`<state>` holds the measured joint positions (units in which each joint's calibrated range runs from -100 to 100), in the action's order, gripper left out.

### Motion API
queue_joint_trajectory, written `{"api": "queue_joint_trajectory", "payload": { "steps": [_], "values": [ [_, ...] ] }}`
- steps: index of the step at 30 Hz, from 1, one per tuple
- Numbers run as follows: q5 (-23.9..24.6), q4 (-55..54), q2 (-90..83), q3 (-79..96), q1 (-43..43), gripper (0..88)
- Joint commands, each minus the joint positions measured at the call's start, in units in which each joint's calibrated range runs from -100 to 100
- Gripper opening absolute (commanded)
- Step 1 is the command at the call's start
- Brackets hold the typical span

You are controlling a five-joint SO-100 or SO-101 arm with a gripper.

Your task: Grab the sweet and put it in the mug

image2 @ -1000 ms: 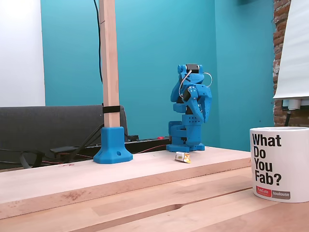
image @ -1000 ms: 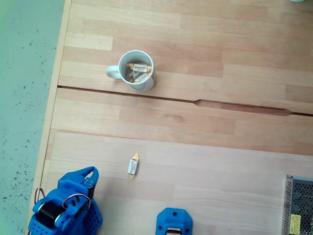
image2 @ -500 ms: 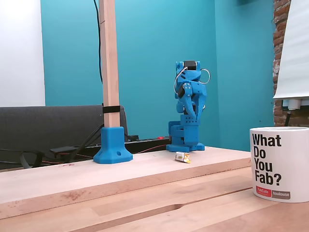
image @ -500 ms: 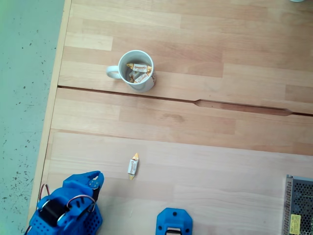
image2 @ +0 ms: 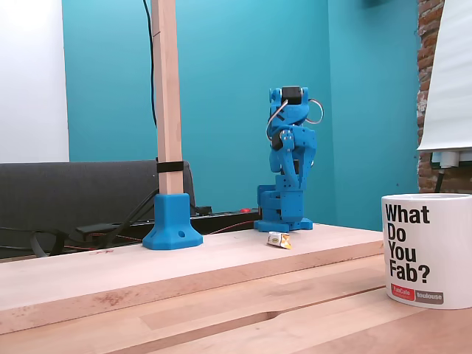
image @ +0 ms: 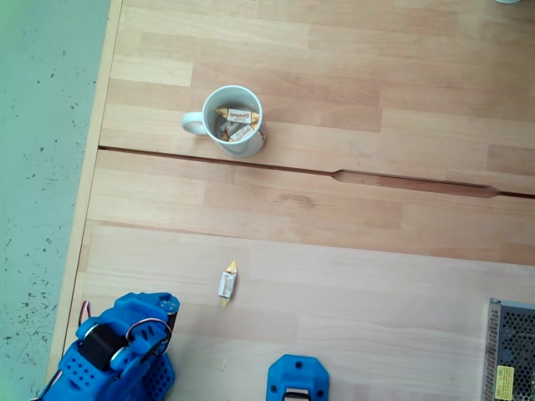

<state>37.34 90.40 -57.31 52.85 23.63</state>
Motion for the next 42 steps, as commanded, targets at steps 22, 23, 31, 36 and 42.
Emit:
{"api": "queue_joint_trajectory", "payload": {
  "steps": [22, 23, 31, 36, 42],
  "values": [
    [3.52, -0.08, 13.94, -11.54, 12.46, 1.5],
    [3.22, -0.08, 14.71, -11.63, 13.26, 1.5],
    [3.13, -3.79, 24.01, -11.63, 13.62, 1.5],
    [3.13, -9.11, 28.22, -11.72, 13.62, 1.5],
    [1.66, -12.41, 31.06, -11.72, 12.53, 1.5]
  ]
}}
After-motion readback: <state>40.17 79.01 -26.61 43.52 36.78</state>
